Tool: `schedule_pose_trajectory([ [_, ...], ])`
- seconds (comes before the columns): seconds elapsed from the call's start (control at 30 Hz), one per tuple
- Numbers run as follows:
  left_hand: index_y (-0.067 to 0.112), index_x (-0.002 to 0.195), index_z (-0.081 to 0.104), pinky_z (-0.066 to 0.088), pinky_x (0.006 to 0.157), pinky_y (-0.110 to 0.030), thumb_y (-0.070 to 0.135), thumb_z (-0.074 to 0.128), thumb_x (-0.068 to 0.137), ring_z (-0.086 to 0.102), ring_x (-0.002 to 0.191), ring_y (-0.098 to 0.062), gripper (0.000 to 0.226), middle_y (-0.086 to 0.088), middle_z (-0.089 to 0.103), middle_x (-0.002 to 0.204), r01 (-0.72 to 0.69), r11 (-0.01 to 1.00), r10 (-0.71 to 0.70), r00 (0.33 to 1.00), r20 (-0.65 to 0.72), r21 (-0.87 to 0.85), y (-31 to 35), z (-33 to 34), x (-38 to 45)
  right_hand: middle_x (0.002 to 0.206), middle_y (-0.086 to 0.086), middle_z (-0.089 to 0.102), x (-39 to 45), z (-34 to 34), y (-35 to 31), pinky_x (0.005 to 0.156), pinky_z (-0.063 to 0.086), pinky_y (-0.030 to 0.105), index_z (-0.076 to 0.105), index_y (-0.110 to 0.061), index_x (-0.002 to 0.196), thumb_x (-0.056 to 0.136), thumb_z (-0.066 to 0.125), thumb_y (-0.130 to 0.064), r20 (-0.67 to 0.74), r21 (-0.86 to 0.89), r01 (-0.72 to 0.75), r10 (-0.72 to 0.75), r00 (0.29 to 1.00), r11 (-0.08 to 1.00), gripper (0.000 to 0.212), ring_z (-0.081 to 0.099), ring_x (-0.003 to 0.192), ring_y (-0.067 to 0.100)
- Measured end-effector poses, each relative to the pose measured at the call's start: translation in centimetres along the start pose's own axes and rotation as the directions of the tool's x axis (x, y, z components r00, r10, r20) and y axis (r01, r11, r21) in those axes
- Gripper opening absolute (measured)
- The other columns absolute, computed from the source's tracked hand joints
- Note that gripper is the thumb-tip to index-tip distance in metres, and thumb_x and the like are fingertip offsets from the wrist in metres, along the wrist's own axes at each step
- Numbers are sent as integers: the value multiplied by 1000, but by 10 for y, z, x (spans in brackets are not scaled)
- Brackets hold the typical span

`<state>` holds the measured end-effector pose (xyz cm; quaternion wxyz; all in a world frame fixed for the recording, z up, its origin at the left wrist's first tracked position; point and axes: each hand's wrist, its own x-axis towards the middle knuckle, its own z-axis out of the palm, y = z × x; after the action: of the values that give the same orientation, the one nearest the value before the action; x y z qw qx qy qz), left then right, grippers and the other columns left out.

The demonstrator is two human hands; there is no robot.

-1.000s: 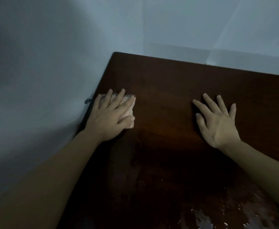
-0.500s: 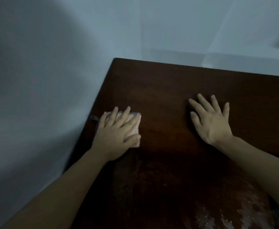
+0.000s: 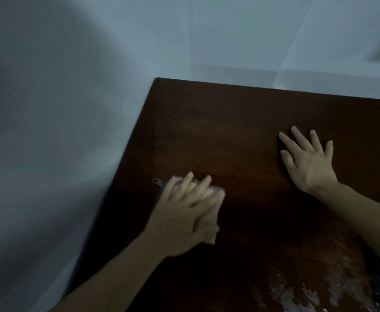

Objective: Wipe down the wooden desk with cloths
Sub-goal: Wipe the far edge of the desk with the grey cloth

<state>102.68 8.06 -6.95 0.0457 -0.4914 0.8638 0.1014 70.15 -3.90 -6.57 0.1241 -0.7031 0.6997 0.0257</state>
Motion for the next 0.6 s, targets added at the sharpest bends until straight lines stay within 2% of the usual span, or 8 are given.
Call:
schedule_pose_trajectory([
  [0.13, 50, 156, -11, -13, 122, -50, 76, 7, 95, -16, 155, -25, 69, 10, -14, 169, 246, 969, -247, 969, -13, -22, -20, -11, 55, 170, -3, 7, 0, 3, 4, 121, -6, 63, 19, -38, 160, 104, 16, -52, -30, -1, 9, -9, 1000, 1000, 58, -5, 156, 34],
  [0.3, 45, 159, -7, -13, 122, -55, 71, 13, 97, -20, 154, -28, 70, 6, -15, 169, 327, 944, -328, 945, -5, -47, -5, -17, 85, 170, -3, 7, 1, 5, 4, 120, -7, 63, 19, -38, 160, 105, 18, -51, -31, 8, 21, -20, 999, 1000, 56, -5, 156, 34],
  [0.37, 46, 159, -8, -16, 121, -53, 70, 15, 98, -22, 154, -27, 69, 8, -17, 169, 267, 961, -267, 964, 9, -68, 14, -19, 75, 170, -3, 6, 1, 3, 4, 120, -7, 63, 19, -38, 160, 106, 18, -50, -35, 9, 22, -22, 999, 1000, 55, -5, 156, 34],
  [0.47, 47, 159, -5, -18, 120, -50, 71, 20, 100, -19, 155, -27, 69, 9, -14, 169, 72, 993, -70, 997, 18, -94, 49, -10, 45, 170, -3, 5, 0, 1, 3, 120, -7, 63, 18, -39, 160, 105, 17, -51, -22, 10, 29, -29, 999, 1000, 57, -6, 156, 35],
  [0.53, 43, 161, 4, -10, 123, -53, 70, 23, 101, -10, 156, -30, 68, 5, -3, 170, -33, 998, 35, 999, 39, -56, 65, 0, 24, 170, -3, 6, 0, 2, 4, 121, -6, 64, 18, -38, 160, 104, 16, -52, -23, 4, 36, -36, 999, 999, 58, -5, 155, 35],
  [0.6, 42, 161, 11, -4, 123, -53, 71, 24, 101, -3, 157, -30, 68, 5, 5, 171, -62, 998, 63, 997, 34, -34, 66, 4, 19, 170, -3, 6, 0, 2, 5, 121, -5, 64, 17, -38, 160, 103, 16, -52, -21, 1, 36, -36, 999, 999, 59, -5, 155, 35],
])
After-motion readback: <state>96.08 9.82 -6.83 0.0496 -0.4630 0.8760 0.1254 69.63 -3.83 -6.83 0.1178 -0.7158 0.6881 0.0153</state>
